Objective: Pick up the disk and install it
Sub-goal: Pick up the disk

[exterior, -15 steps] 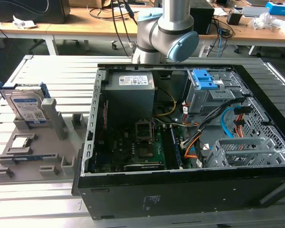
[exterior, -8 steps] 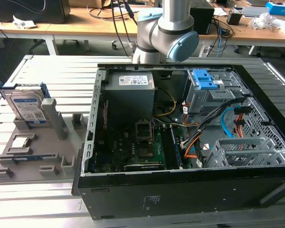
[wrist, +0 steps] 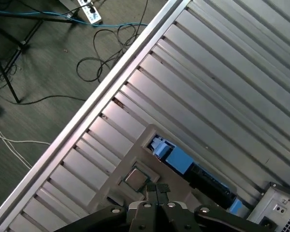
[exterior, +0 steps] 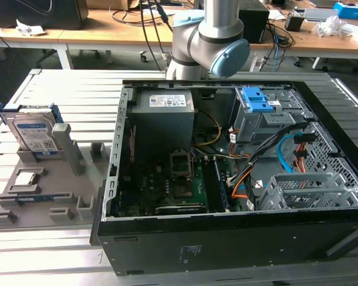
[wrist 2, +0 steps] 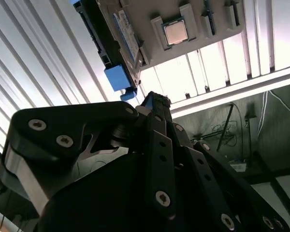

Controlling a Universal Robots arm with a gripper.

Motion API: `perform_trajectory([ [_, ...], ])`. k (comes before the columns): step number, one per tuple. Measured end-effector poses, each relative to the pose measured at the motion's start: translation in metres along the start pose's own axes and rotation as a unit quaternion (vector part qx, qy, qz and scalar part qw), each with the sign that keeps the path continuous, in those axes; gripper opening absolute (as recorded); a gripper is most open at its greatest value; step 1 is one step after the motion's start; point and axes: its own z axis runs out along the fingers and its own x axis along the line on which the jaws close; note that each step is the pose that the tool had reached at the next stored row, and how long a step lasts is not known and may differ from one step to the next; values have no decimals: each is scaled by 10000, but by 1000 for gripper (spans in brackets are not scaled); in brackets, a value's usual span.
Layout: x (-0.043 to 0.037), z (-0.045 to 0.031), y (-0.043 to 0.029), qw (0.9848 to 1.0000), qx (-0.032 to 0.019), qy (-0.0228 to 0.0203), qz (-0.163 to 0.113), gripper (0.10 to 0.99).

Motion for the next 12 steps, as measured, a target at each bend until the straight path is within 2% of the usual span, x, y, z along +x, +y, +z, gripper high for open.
perform_trajectory([
  [5,0,0,0,9994,-8,16,-348,106],
  [8,0,0,0,9985,-13,25,-555,106],
  [12,0,0,0,9965,-20,38,-840,106],
])
